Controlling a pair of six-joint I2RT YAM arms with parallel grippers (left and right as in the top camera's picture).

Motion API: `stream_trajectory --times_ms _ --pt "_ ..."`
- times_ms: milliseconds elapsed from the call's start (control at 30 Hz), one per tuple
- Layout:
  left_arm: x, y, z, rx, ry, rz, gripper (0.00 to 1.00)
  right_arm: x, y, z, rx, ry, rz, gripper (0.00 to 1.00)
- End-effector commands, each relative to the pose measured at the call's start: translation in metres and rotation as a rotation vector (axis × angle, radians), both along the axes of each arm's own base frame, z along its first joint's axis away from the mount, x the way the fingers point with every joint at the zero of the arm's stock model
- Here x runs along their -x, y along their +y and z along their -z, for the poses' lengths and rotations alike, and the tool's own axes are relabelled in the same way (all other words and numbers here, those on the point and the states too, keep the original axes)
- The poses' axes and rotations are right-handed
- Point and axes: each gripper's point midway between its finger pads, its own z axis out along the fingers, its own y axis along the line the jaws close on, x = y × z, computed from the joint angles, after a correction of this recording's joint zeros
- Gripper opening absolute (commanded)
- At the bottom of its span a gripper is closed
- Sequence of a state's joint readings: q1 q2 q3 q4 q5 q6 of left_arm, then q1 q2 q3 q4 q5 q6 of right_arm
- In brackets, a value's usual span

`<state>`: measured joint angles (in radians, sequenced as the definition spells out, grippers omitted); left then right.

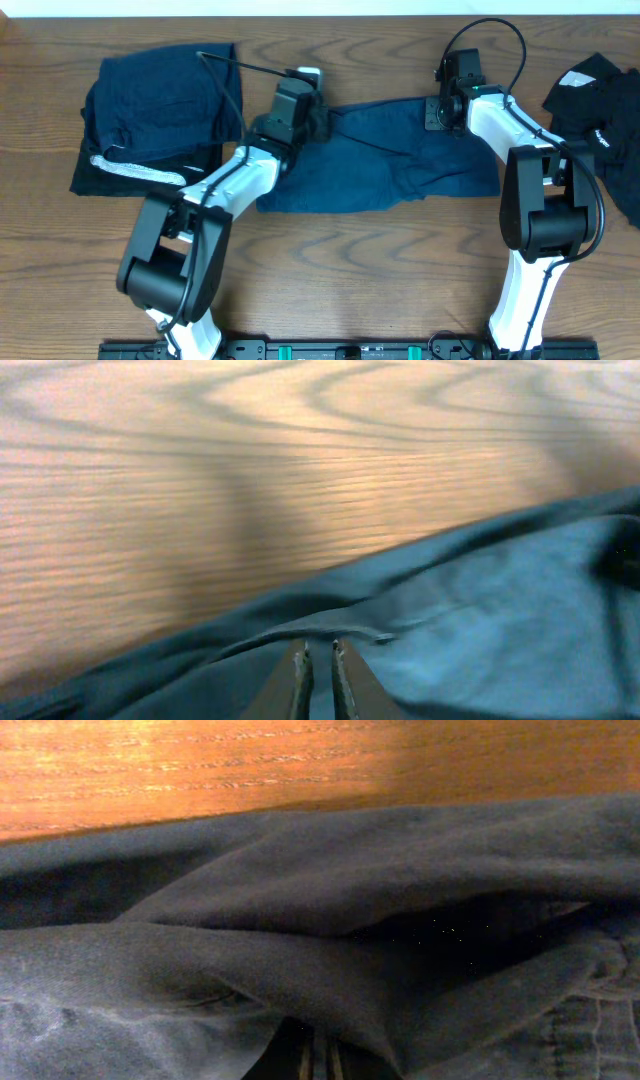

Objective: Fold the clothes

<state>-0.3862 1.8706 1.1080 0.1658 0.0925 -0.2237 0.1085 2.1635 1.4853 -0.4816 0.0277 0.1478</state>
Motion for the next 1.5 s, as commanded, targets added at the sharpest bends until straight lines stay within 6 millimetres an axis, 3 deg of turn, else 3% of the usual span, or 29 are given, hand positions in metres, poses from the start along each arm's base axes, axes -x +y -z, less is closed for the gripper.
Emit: stream_trajectory --times_ms 0,133,233,333,433,633,800,933,1167,1267,1367,1467 --pt "0.002 0.023 0.012 -0.069 0.042 -0.040 0.11 0.010 -0.011 0.000 0.027 0.039 0.014 0.02" --pt "0.021 0.026 0.017 -0.085 0.126 -0.020 0.11 0.020 0.013 -0.055 -0.097 0.026 -0.041 0.01" --pt "0.030 0.029 0.017 -0.098 0.162 -0.020 0.11 0.042 0.031 -0.088 -0.205 0.050 -0.086 0.01" --pt "0.038 0.032 0.022 -0.109 0.199 -0.022 0.11 0.067 0.035 -0.097 -0.237 0.121 -0.091 0.01" --pt "0.046 0.035 0.028 -0.104 0.249 -0.046 0.11 0.090 0.033 -0.083 -0.232 0.230 -0.076 0.01" --pt "0.052 0.037 0.033 -0.109 0.281 -0.049 0.11 0.133 0.028 -0.030 -0.211 0.432 -0.037 0.01" --pt "0.052 0.037 0.035 -0.111 0.285 -0.050 0.11 0.161 -0.001 0.008 -0.107 0.560 0.047 0.01" --pt "0.053 0.038 0.044 -0.119 0.306 -0.050 0.11 0.164 -0.036 0.019 -0.004 0.573 0.183 0.01" --pt "0.057 0.039 0.064 -0.138 0.350 -0.051 0.11 0.154 -0.031 0.020 -0.051 0.538 0.193 0.01" --pt "0.052 0.037 0.055 -0.125 0.319 -0.050 0.11 0.153 -0.026 0.021 -0.048 0.530 0.180 0.02" --pt "0.048 0.036 0.029 -0.104 0.269 -0.049 0.11 0.149 -0.022 0.021 -0.047 0.516 0.169 0.04" --pt "0.052 0.037 -0.005 -0.089 0.230 -0.049 0.24 0.149 -0.021 0.021 -0.046 0.514 0.164 0.05"
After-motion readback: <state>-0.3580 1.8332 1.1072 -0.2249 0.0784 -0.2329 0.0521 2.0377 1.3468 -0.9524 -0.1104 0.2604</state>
